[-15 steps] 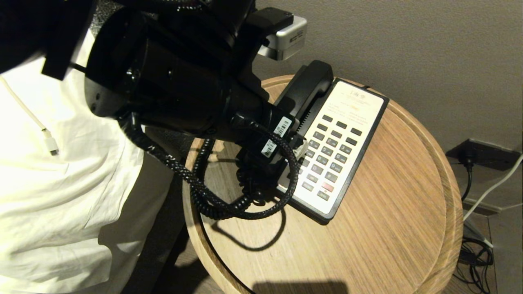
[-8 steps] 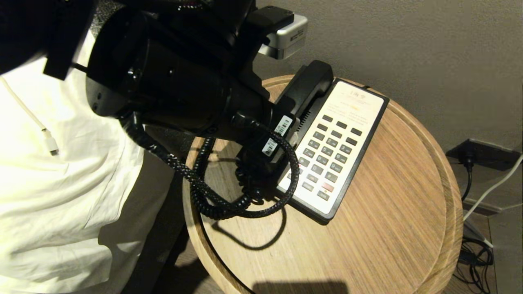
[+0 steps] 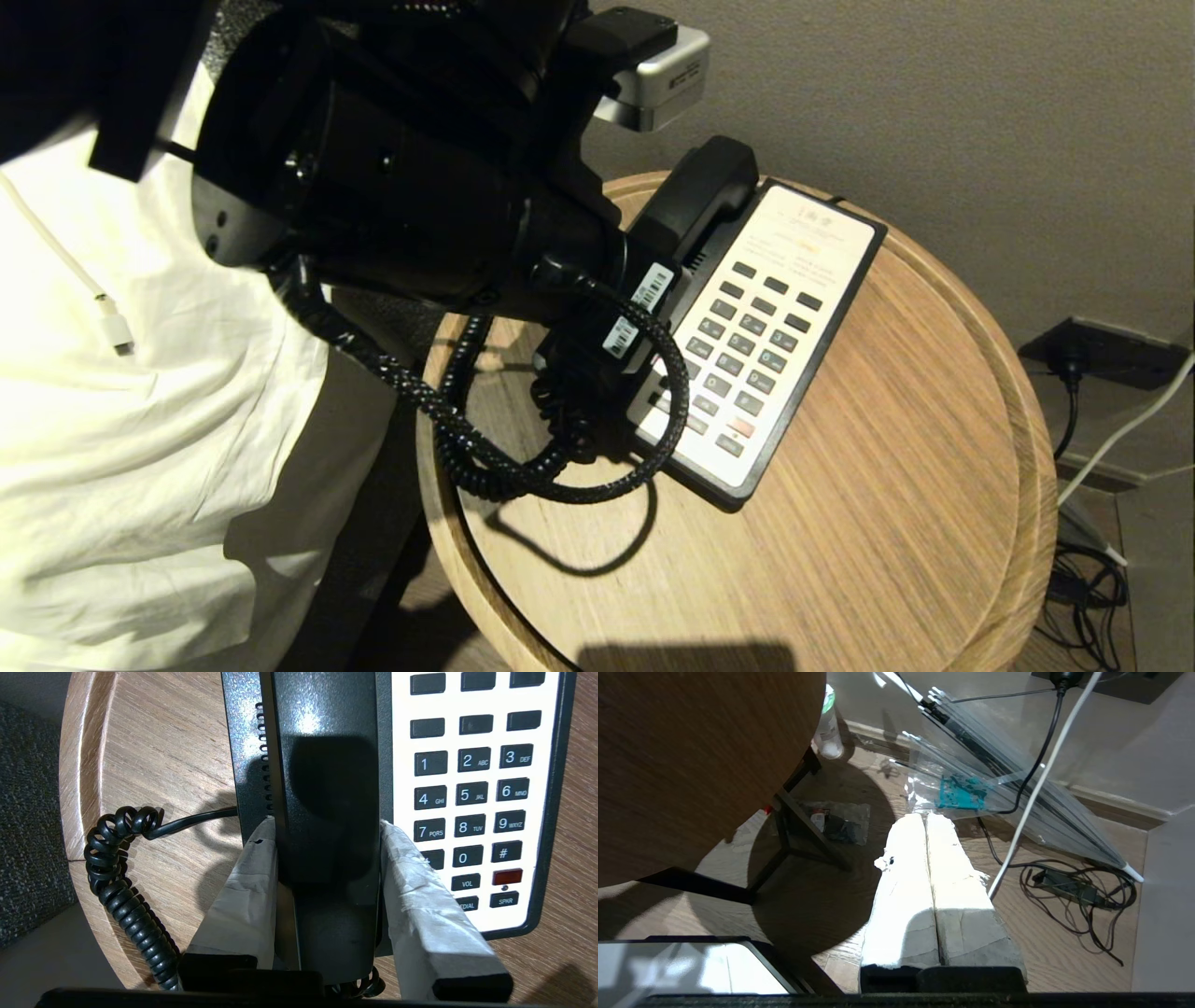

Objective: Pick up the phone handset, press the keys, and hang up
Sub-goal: Pick up the desk phone handset

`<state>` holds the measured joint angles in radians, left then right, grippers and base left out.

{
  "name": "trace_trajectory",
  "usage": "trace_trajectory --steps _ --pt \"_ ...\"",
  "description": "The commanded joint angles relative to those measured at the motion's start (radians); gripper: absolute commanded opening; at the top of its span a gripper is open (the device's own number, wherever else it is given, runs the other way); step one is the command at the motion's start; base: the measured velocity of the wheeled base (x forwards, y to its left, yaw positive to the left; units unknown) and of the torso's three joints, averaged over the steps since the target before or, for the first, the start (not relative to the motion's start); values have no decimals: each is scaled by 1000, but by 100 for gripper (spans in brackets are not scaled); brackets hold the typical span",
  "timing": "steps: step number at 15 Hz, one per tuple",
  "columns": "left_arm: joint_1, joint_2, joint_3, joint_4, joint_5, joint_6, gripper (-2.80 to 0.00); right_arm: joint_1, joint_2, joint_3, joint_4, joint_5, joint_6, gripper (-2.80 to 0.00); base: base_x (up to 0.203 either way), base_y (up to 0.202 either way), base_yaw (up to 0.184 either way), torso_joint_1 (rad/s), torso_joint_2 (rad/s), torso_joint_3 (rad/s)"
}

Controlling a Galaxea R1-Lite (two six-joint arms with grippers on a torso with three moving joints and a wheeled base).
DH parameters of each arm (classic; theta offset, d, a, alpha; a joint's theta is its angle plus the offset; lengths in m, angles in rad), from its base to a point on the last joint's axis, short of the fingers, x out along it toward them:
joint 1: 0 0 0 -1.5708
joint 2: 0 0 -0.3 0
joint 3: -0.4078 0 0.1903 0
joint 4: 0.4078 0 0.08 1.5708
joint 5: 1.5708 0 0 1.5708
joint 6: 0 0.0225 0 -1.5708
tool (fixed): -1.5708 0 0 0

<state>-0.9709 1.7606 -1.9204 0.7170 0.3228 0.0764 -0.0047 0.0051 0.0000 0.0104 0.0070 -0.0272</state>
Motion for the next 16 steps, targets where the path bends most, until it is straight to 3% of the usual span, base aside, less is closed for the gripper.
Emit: trace_trajectory --steps 1,16 --pt "0 -10 0 5 2 1 -280 0 0 0 -1 2 0 -280 0 0 0 0 0 0" --pt "-31 -113 1 13 19 -4 -280 0 -1 0 0 1 0 -280 0 0 0 0 0 0"
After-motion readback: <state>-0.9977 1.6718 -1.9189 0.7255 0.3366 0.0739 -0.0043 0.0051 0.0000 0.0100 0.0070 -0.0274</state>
